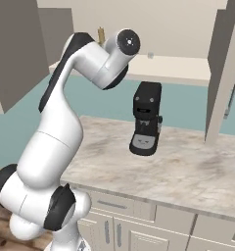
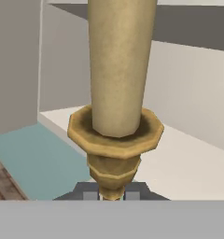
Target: Pick the candle and candle from the dining table and place them in the open cabinet. Close the cabinet after placing the objects.
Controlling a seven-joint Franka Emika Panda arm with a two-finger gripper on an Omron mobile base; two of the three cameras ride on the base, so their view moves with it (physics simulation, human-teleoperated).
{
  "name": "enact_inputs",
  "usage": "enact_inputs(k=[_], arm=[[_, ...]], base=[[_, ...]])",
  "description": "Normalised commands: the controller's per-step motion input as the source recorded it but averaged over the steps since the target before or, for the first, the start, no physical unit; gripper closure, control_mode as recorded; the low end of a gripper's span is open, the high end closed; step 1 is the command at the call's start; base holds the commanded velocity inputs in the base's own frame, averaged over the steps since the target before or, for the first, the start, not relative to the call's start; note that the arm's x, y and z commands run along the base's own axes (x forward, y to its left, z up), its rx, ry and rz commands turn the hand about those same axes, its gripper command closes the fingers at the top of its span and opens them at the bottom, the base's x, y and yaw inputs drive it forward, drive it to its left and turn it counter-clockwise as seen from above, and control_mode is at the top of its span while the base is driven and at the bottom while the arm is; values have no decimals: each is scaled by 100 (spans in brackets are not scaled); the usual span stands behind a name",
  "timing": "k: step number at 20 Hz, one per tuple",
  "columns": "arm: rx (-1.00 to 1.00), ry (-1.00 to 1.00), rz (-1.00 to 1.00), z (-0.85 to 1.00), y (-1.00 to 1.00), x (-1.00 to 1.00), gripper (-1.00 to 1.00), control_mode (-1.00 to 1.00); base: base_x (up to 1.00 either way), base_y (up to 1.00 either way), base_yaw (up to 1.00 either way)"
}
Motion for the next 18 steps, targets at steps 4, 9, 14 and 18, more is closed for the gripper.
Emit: enact_inputs(k=[4,9,14,18], arm=[[9,0,0,1,2,50,100,-100],[8,3,0,0,-12,36,100,-100],[8,3,-1,-1,-7,42,100,-100],[3,0,-2,-12,0,38,100,-100]], base=[[0,0,0],[0,0,0],[0,0,0],[0,0,0]])
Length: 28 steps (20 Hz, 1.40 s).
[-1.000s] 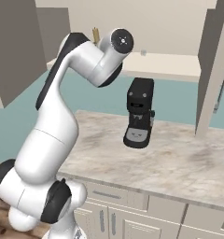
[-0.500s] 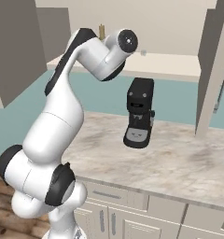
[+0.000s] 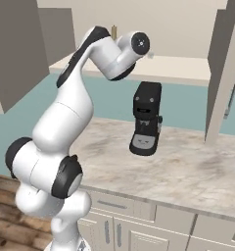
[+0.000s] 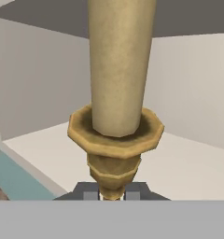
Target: Pick the candle and candle from the dining table and place them in the open cabinet. Close the cabinet after placing the objects.
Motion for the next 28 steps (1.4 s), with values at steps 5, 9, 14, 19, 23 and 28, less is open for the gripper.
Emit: enact_inputs(k=[5,9,14,19,23,28], arm=[[-1,0,0,-28,0,22,100,-100],[0,0,-1,-15,0,23,100,-100],[0,0,-2,-4,0,28,100,-100],[0,0,-2,-4,0,35,100,-100],[0,0,-1,-8,0,40,100,-100],[0,0,0,-9,0,42,100,-100]], base=[[0,0,0],[0,0,0],[0,0,0],[0,0,0],[0,0,0],[0,0,0]])
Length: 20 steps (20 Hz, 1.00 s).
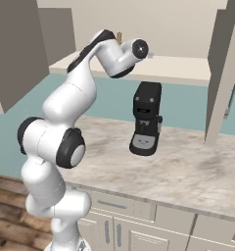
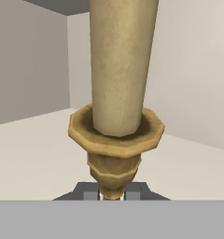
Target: Pick the candle and candle from the dining table and place them in the open cabinet. Close the cabinet after placing the objects.
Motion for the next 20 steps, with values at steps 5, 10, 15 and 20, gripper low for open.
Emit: enact_inputs(k=[5,10,15,20], arm=[[0,0,0,-9,0,40,100,-100],[0,0,0,-13,0,43,100,-100],[0,0,0,-22,0,40,100,-100],[-1,0,0,-27,0,38,100,-100]], base=[[0,0,0],[0,0,0],[0,0,0],[0,0,0]])
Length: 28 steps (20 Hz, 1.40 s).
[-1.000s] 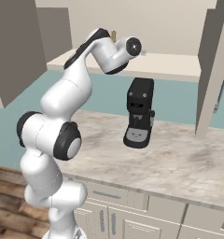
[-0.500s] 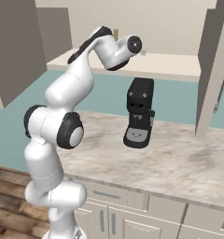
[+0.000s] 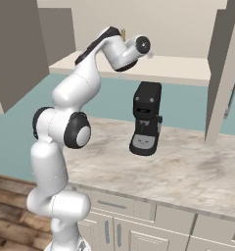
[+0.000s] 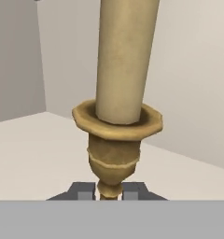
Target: Pick the candle and candle from the dining table and place them in the open cabinet. Close the cabinet after placing the objects.
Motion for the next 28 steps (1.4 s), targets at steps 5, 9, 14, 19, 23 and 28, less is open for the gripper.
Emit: enact_inputs(k=[5,9,14,19,23,28], arm=[[-4,0,0,-32,0,38,100,-100],[-6,0,0,-38,0,31,100,-100],[-3,-1,-1,-30,0,20,100,-100],[-1,0,0,-37,0,32,100,-100],[-1,0,0,-42,0,30,100,-100],[-3,2,-1,-32,0,10,100,-100]], base=[[0,0,0],[0,0,0],[0,0,0],[0,0,0],[0,0,0],[0,0,0]])
